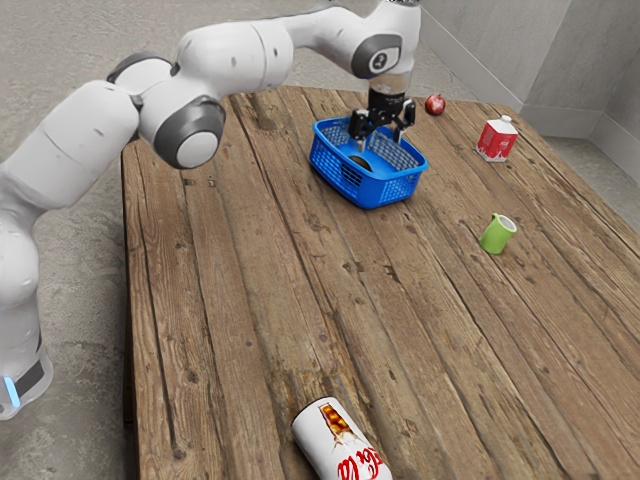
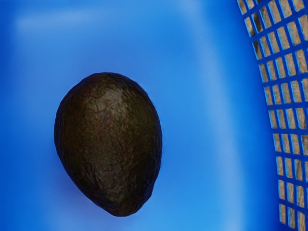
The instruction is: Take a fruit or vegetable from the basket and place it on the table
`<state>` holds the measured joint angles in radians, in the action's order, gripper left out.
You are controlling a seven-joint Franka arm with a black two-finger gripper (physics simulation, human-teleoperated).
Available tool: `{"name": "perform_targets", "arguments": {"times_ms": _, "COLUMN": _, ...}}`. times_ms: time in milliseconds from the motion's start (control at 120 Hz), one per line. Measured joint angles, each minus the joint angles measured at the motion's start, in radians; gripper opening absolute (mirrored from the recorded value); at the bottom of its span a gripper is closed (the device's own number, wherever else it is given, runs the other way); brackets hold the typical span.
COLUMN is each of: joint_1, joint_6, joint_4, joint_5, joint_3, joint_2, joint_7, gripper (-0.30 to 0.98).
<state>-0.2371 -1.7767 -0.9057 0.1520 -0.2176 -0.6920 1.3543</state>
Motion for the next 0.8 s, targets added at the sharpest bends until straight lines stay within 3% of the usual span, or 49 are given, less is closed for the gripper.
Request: {"name": "perform_targets", "arguments": {"times_ms": 800, "joint_1": -0.036, "joint_6": 0.079, "joint_4": 0.089, "joint_5": -0.001, "joint_3": -0.003, "joint_2": -0.094, "joint_7": 0.052, "gripper": 0.69}}
